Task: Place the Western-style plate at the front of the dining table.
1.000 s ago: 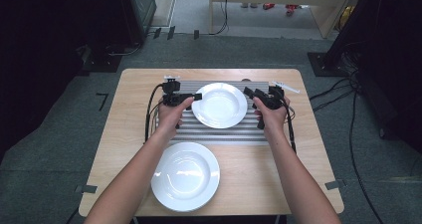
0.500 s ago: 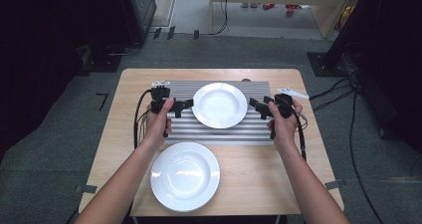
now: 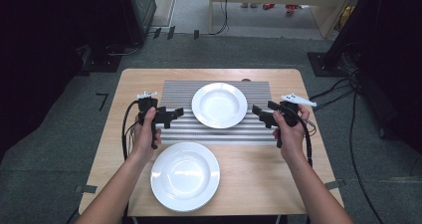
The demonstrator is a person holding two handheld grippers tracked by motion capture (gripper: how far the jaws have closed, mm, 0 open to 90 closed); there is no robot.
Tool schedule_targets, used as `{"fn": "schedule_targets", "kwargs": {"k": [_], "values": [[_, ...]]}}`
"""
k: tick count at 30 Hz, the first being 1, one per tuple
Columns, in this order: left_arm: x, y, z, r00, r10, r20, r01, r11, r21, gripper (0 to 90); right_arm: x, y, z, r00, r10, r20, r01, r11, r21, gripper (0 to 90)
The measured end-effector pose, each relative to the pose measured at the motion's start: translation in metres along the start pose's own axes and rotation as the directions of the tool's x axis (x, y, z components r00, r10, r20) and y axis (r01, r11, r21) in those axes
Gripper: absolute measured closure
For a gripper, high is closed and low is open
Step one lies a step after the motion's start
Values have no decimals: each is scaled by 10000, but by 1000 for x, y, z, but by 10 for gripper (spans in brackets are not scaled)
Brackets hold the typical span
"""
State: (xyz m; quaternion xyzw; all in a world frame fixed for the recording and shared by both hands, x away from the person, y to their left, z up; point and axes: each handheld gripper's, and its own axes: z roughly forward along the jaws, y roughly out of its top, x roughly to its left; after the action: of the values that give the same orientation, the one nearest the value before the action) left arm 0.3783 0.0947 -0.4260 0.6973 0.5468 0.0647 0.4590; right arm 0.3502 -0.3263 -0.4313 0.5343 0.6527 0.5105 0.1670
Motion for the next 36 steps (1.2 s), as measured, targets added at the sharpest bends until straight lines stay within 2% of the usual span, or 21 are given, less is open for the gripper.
{"fn": "schedule_targets", "kwargs": {"k": [4, 11, 15, 21, 27, 33, 36], "values": [[0, -11, -12, 9999, 112, 19, -112, 9999, -120, 169, -4, -6, -9, 10000, 66, 43, -67, 10000, 48, 229], [3, -32, -32, 9987, 431, -286, -438, 9987, -257, 169, -10, -15, -29, 9999, 29, 104, -28, 10000, -57, 225], [8, -42, -44, 9987, 344, -388, -361, 9984, -445, 169, -13, -23, -39, 9994, -216, 271, 216, 9998, -11, 225], [17, -54, -59, 9987, 95, -501, -127, 9979, -639, 169, -19, -38, -51, 9995, -98, 304, 96, 9999, 59, 224], [29, -69, -73, 9969, -38, -785, -32, 9961, -882, 169, -25, -51, -64, 9995, -13, 328, 10, 10000, 74, 221], [39, -87, -82, 9941, -139, -1080, 46, 9963, -854, 169, -34, -63, -79, 9986, 139, 502, -141, 9999, 47, 216], [45, -94, -88, 9922, -205, -1226, 100, 9963, -856, 169, -37, -68, -84, 9988, 70, 492, -74, 9999, 82, 206]]}}
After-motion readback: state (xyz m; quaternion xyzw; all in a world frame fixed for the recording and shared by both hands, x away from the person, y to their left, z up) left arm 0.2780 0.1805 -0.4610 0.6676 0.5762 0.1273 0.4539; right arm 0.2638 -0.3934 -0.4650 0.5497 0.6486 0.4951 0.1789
